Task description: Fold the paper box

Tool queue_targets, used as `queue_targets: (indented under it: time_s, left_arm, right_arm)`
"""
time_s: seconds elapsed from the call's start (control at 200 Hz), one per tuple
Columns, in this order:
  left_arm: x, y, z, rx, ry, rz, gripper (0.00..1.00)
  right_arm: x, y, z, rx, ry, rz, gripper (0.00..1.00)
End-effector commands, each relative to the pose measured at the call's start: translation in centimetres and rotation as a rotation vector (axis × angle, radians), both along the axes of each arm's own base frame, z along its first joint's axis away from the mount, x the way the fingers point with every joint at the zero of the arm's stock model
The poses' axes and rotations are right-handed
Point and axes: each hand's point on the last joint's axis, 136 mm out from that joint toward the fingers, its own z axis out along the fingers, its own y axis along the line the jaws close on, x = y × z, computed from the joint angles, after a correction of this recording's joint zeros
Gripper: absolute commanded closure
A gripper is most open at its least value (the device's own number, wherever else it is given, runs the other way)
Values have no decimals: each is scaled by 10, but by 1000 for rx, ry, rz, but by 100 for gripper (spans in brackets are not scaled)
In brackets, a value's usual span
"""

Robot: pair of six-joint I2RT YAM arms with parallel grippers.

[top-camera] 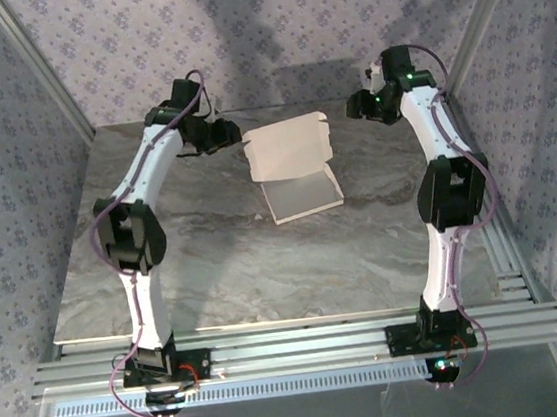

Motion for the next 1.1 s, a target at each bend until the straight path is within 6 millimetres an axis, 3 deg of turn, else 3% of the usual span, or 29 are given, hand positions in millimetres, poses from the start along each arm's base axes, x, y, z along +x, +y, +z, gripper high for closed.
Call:
queue_targets:
  time_s: [0.0, 0.16, 0.345, 0.5, 0.605, 0.85, 1.094]
  left_arm:
    - [-2, 2, 6, 22, -58, -166, 59]
    - [10, -11, 1, 46, -167, -279, 57]
    - [11, -40, 18, -57, -253, -388, 57]
    - [16, -38, 3, -15, -245, -393, 55]
    - [21, -41, -5, -30, -233, -388, 54]
    - [10, -67, -7, -82, -206, -426, 56]
    - [0, -65, -10, -25, -189, -419, 59]
  right_arm:
    - [-6, 32, 5, -80, -63, 227, 40]
    - [8, 50, -1, -178, -116, 319, 36]
    - [13, 71, -9, -211, -133, 403, 33]
    - [18, 60, -21, -271, -113, 386, 31]
    - [24, 61, -19, -267, -129, 377, 30]
    - [24, 80, -22, -176, -129, 415, 33]
    - [23, 86, -19, -115, -126, 425, 38]
